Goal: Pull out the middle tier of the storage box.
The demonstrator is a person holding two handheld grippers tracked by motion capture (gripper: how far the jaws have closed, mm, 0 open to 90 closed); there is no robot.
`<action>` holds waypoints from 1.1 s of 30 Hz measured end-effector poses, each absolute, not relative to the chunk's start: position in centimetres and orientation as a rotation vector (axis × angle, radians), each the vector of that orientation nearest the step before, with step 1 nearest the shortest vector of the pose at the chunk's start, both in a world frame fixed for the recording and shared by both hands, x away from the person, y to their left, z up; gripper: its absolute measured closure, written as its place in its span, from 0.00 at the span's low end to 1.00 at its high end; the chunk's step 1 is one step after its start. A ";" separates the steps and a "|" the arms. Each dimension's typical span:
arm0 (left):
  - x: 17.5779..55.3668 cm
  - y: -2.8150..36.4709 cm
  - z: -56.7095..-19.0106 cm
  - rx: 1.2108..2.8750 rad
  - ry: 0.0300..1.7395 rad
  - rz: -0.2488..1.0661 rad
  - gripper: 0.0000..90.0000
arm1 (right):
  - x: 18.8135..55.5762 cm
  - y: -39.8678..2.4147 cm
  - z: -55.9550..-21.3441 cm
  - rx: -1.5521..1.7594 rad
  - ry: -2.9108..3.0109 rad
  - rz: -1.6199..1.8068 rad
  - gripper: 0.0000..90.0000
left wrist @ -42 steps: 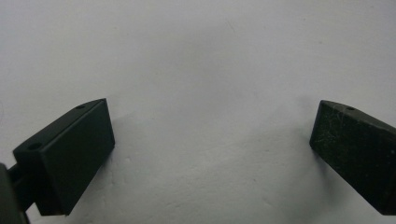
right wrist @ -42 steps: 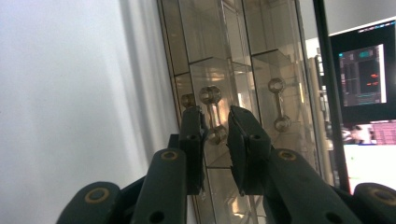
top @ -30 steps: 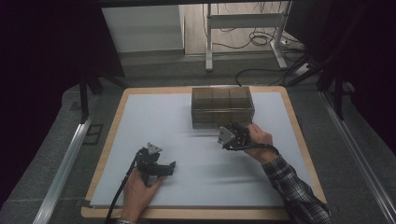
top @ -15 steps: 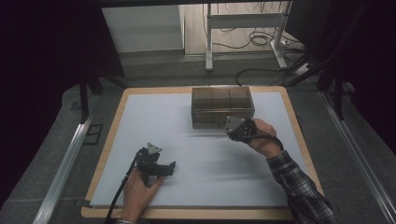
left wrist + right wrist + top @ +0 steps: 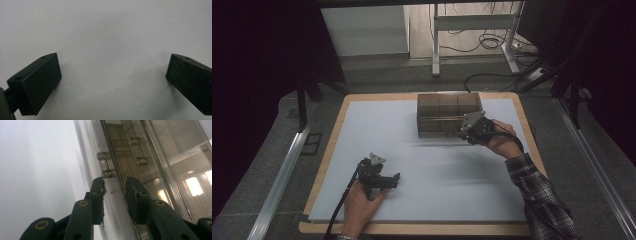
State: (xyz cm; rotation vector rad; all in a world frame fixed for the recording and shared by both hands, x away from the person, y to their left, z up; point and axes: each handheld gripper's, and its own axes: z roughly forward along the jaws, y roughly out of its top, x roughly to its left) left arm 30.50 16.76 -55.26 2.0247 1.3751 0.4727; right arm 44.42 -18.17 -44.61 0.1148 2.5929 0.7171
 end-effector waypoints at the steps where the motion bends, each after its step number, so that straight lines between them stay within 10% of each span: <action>1: 30.5 16.8 -55.3 2.025 1.375 0.473 0.00 | 44.7 -18.3 -44.6 0.124 2.603 0.727 0.76; 33: 30.5 16.8 -55.3 2.024 1.374 0.473 0.00 | 50.0 -20.2 -45.8 -0.089 2.889 0.662 0.94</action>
